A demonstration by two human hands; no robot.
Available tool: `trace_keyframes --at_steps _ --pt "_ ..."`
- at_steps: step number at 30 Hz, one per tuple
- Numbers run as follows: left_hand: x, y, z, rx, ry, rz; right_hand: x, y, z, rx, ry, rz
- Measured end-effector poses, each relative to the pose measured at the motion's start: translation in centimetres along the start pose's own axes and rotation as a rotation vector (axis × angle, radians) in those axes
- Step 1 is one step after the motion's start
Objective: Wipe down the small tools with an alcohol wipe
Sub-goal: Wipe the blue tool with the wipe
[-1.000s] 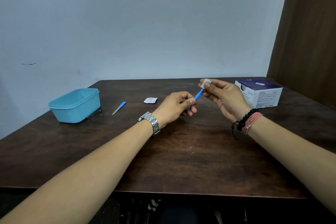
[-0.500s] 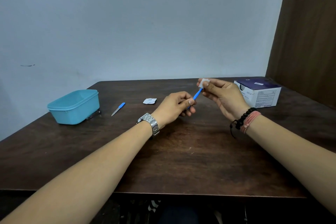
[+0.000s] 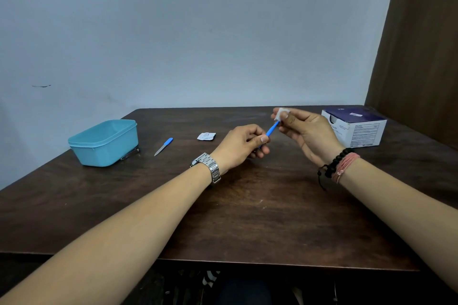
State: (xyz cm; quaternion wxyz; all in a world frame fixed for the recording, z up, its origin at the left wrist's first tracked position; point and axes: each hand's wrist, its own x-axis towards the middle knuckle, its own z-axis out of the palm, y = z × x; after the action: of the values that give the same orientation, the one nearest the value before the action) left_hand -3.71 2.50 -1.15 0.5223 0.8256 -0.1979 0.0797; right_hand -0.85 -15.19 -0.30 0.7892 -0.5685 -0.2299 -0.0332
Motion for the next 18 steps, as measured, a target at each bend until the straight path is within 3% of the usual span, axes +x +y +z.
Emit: trace_keyframes --at_steps 3,9,14,18 --pt "-0.11 0.02 -0.23 0.0 0.007 0.004 -0.16 0.59 0.27 -0.101 -0.051 0.041" --pt "0.05 0.0 0.23 -0.029 -0.012 -0.007 0.0 -0.27 0.25 0.019 0.024 -0.04" --pt "-0.09 -0.04 -0.09 -0.025 -0.004 -0.012 -0.21 0.54 0.45 -0.156 -0.044 0.035" --pt "0.02 0.01 0.13 -0.034 -0.015 -0.024 0.1 -0.4 0.21 -0.024 0.041 -0.051"
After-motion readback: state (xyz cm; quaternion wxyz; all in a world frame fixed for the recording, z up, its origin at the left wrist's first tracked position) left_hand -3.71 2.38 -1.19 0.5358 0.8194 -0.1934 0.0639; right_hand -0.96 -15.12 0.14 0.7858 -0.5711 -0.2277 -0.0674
